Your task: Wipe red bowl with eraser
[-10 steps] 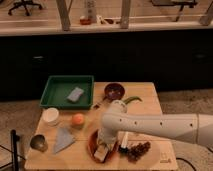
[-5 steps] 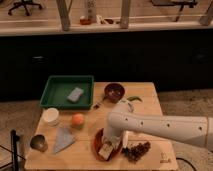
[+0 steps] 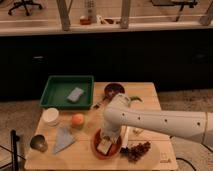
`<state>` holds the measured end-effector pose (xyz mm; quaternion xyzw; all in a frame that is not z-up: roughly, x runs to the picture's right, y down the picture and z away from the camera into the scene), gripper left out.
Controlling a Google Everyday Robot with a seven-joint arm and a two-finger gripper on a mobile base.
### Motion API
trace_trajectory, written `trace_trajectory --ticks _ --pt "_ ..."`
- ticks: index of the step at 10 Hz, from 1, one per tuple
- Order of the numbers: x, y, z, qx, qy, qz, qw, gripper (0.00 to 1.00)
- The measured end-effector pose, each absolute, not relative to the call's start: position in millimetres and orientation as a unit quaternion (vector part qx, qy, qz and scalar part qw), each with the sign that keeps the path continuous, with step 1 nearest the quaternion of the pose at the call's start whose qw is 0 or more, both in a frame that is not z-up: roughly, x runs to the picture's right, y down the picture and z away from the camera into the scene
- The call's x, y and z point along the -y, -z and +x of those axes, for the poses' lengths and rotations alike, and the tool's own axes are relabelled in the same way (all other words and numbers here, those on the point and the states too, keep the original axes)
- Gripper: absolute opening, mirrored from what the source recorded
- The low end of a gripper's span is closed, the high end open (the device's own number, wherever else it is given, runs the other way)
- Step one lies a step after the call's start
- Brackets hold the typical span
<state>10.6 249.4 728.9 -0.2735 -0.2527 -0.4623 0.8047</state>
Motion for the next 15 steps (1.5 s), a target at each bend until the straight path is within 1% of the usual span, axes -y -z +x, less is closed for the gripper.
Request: trace_trajectory --ticks 5,7,8,10,12,15 --pt "-231.4 -733.2 -19.5 0.255 0.493 -0.27 0.787 0.0" --pt "-235.0 -730.9 -34.1 0.262 0.506 -0.269 0.777 0.0" --pt "-244.4 -726.1 -41.0 0.268 0.51 -0.271 0.771 0.0" --pt "-257.5 -719.7 -36.9 0.27 0.511 -0.276 0.767 0.0" --pt "-268.6 -715.9 -17.3 0.269 0.5 -0.288 0.771 0.0" --pt "-274.7 -713.7 12.5 0.258 0.476 -0.301 0.785 0.0"
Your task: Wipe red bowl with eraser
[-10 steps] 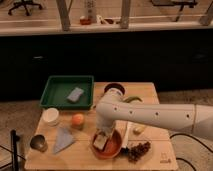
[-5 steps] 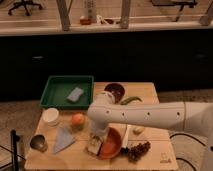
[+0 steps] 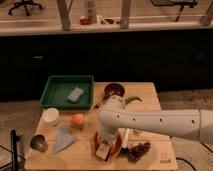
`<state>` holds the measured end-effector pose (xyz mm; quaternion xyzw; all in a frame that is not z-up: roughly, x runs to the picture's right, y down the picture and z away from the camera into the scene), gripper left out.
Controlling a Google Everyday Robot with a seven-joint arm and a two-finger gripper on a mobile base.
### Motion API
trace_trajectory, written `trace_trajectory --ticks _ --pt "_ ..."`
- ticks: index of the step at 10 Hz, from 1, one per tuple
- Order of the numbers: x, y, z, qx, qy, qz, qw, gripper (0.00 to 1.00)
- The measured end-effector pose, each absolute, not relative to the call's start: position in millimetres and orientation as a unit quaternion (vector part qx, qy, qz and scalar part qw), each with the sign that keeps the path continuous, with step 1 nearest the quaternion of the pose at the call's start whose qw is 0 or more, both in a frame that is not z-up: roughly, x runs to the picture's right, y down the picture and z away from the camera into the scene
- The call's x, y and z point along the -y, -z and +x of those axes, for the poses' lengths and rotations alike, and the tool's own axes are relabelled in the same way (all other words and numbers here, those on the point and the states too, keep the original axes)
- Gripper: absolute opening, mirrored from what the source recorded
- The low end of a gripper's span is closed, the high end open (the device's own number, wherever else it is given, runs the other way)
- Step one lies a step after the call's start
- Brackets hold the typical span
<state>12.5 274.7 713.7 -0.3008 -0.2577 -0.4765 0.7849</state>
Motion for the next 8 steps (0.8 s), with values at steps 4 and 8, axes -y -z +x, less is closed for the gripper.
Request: trace_trajectory --ticks 4,8 --pt "-258.6 -724.0 37.7 0.231 0.449 -0.306 0.807 0.0" --pt "-225.2 -738.7 41.3 0.219 0.446 -0.299 0.815 0.0"
